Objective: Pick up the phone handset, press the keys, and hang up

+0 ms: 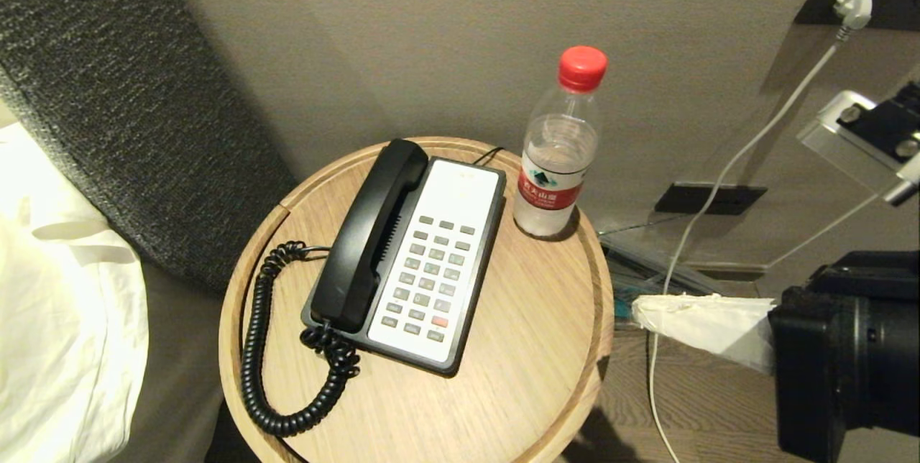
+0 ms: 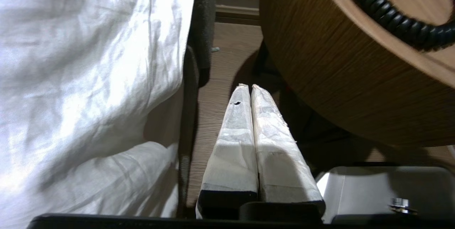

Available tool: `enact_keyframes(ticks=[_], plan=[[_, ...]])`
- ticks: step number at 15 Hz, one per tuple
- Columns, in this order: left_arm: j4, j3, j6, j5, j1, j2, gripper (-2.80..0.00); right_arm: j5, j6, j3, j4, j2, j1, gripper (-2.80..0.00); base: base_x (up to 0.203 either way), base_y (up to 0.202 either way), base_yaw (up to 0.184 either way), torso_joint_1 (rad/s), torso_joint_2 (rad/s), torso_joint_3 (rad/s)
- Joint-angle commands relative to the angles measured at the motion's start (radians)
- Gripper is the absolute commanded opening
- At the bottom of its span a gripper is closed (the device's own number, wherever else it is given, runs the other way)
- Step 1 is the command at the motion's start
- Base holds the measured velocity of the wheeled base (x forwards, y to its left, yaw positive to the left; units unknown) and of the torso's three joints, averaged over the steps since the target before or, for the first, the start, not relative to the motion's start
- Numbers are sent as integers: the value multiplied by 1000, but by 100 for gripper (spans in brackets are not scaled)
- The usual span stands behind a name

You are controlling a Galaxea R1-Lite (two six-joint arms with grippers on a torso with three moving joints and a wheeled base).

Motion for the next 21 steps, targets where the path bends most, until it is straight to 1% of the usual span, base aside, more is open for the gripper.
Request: enact_keyframes(ticks=[1,3,6,8,9,10,16,21], plan=[[-4,16,15,9,6,-53,-280,0,2,14,1,-8,-1,-280,0,0,0,0,0,0],[11,29,42,33,9,-149,-280,2,2,22,0,-10,-1,-280,0,0,0,0,0,0],[17,35,81,42,11,-198,-280,2,2,31,1,-21,-1,-280,0,0,0,0,0,0],[23,32,82,41,11,-198,-280,2,-1,41,2,-27,0,-280,0,0,0,0,0,0],[21,35,66,41,11,-198,-280,5,-1,52,0,-30,0,-280,0,0,0,0,0,0],[21,34,65,41,11,-198,-280,5,-1,55,-1,-31,0,-280,0,0,0,0,0,0],[15,35,71,42,11,-198,-280,5,2,86,5,-66,-3,-280,0,0,0,0,0,0],[15,35,71,42,11,-198,-280,-6,2,146,6,-99,-4,-280,0,0,0,0,0,0]])
